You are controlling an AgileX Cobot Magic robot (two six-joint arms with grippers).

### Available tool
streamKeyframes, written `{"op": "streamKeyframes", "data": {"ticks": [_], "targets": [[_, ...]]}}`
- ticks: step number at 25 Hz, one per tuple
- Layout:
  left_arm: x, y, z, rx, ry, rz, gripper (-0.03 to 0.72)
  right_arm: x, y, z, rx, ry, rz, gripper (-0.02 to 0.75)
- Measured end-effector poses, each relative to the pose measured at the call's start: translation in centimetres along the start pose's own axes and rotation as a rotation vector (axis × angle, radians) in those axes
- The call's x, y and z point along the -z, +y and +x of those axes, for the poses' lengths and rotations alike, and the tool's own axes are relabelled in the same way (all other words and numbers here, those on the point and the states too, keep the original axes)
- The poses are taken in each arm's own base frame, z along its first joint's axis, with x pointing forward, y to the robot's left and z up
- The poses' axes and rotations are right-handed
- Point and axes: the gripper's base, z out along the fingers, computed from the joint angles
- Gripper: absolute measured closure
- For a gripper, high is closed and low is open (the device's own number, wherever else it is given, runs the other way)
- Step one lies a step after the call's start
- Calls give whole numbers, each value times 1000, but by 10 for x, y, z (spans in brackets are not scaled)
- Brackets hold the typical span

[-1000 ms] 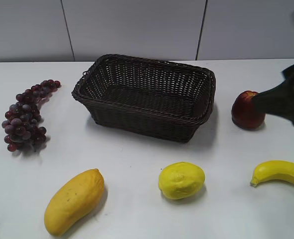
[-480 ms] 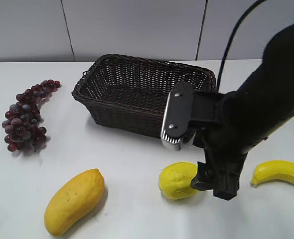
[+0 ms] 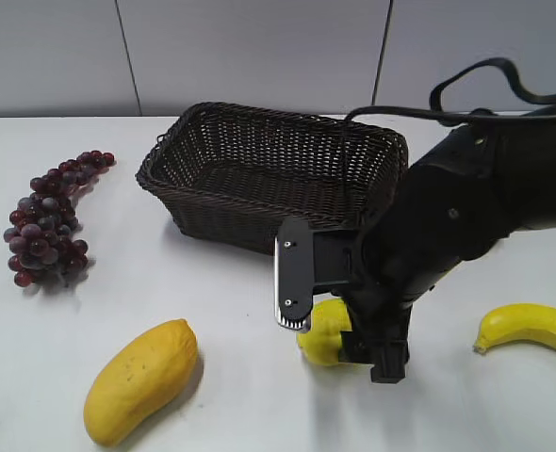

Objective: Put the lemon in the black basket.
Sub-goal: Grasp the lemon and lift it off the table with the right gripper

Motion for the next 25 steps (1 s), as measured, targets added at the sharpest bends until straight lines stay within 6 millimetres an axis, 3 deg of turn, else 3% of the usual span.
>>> {"op": "streamKeyframes", "data": {"ticks": [10, 17, 20, 25], "targets": [[0, 0, 0, 0, 0, 0, 450, -29, 1, 2, 16, 16, -7, 89], [0, 0, 0, 0, 0, 0, 450, -32, -1, -1, 1, 4, -4, 136], [0, 0, 0, 0, 0, 0, 450, -24, -2, -4, -34, 1, -22, 136], [0, 0, 0, 0, 0, 0, 450, 22, -3, -16, -147, -64, -72, 136]]}}
